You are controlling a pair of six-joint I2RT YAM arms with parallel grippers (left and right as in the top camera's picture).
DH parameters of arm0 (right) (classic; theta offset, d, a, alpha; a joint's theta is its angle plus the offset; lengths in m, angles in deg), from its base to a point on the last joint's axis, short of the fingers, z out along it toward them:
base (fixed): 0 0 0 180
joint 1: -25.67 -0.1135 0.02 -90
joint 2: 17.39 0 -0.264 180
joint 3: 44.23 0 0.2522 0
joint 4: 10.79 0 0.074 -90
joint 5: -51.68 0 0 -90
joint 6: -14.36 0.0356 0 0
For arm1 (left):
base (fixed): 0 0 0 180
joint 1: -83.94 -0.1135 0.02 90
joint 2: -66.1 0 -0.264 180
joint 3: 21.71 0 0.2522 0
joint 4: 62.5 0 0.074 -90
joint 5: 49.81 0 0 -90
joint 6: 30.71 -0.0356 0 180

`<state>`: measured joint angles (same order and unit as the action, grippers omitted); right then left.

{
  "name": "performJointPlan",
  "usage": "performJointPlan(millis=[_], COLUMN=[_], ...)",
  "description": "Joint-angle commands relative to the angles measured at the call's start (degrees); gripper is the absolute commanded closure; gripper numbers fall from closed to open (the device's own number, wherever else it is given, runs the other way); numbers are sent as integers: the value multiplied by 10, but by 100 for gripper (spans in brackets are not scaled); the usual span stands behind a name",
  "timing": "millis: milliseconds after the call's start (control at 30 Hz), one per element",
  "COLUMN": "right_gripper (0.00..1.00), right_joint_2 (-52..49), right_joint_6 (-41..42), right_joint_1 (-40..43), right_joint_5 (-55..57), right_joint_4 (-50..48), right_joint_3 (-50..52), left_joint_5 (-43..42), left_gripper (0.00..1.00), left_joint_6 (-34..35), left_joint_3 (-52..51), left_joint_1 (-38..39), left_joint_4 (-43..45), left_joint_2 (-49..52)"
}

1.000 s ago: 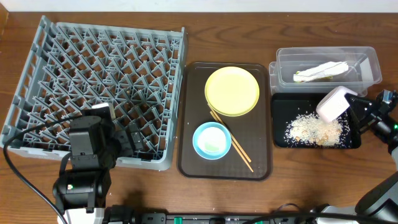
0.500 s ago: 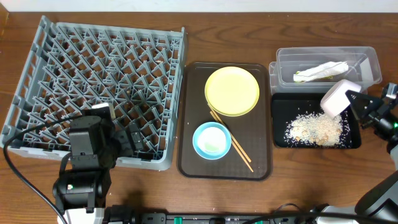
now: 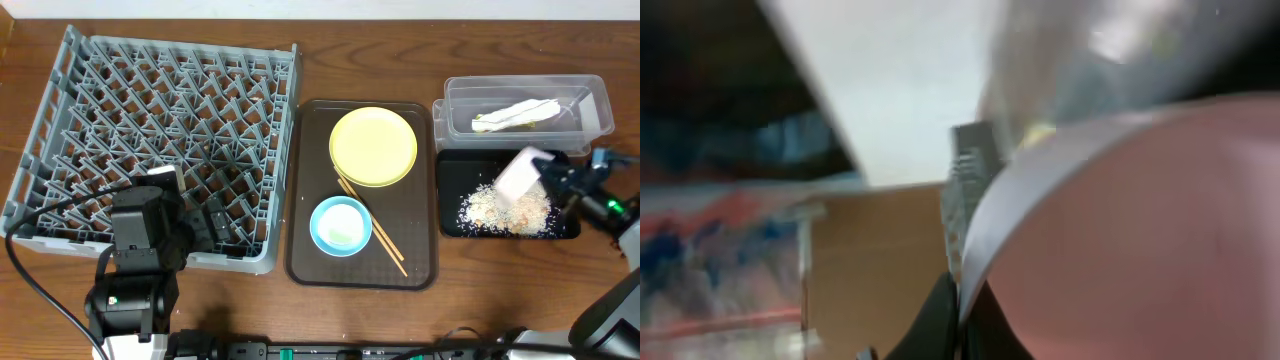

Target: Sort waste into correct bins and load items into the dishwasher

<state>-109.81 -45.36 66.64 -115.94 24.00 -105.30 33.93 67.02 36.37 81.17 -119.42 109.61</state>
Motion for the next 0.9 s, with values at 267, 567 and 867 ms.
performJointPlan(millis=[267,567,867], right_gripper=[99,99,99], right_joint_2=[97,158,68], right_joint_6=[-128,-185,-301], right_joint_1=[-141,-407,-636], right_joint_5=[134,398,672], right_joint_4=[82,79,-19], right_joint_3=[-49,-138,-140], left_joint_5=[-5,-5,-5], left_gripper=[2,2,2], left_joint_6=[5,5,5], left_joint_3=[11,11,11], left_joint_1=[3,3,3], left_joint_4=[-1,-1,-1], left_joint_2=[-1,-1,4])
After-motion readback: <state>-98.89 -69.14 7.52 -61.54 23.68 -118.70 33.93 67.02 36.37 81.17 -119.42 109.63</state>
